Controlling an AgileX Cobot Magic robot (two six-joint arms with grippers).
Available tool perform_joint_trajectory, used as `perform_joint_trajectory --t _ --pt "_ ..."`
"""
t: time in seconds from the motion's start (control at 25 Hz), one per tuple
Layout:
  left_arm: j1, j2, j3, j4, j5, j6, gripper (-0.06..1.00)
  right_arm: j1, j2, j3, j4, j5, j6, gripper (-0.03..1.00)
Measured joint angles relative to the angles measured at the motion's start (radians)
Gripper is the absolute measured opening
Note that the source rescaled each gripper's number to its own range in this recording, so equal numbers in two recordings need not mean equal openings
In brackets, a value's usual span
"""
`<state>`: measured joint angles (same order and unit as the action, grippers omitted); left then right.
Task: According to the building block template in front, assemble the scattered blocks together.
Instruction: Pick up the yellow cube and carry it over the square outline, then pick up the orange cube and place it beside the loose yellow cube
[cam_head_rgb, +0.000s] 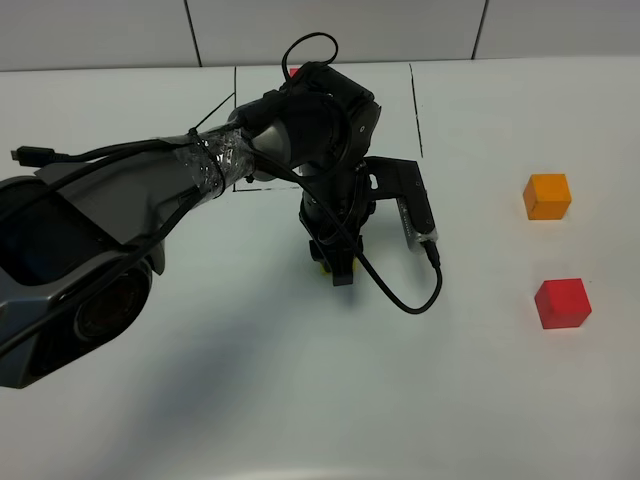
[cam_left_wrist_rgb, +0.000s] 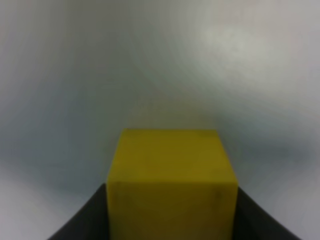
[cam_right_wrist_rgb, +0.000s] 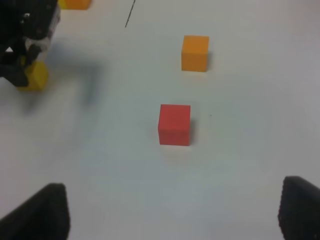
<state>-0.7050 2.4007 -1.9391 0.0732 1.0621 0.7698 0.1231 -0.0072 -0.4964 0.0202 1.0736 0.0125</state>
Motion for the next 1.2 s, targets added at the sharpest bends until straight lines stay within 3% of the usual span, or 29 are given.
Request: perform_joint_trajectory --t 0.2,0.36,0.72,1.2 --pt "0.000 0.010 0.000 -0.001 0.000 0.000 0.59 0.000 0.000 0.000 0.000 0.000 0.000 0.71" --pt "0.000 -0.002 0.000 -0.002 0.002 -0.001 0.86 0.000 0.000 0.000 0.000 0.000 0.000 0.71" --pt "0.000 -0.060 0.000 -0.004 0.071 -0.013 0.93 0.000 0.000 0.000 0.000 0.000 0.000 0.71" --pt "0.004 -0.201 0.000 -0.002 0.115 -0.233 0.93 0.000 0.000 0.000 0.000 0.000 0.000 0.71"
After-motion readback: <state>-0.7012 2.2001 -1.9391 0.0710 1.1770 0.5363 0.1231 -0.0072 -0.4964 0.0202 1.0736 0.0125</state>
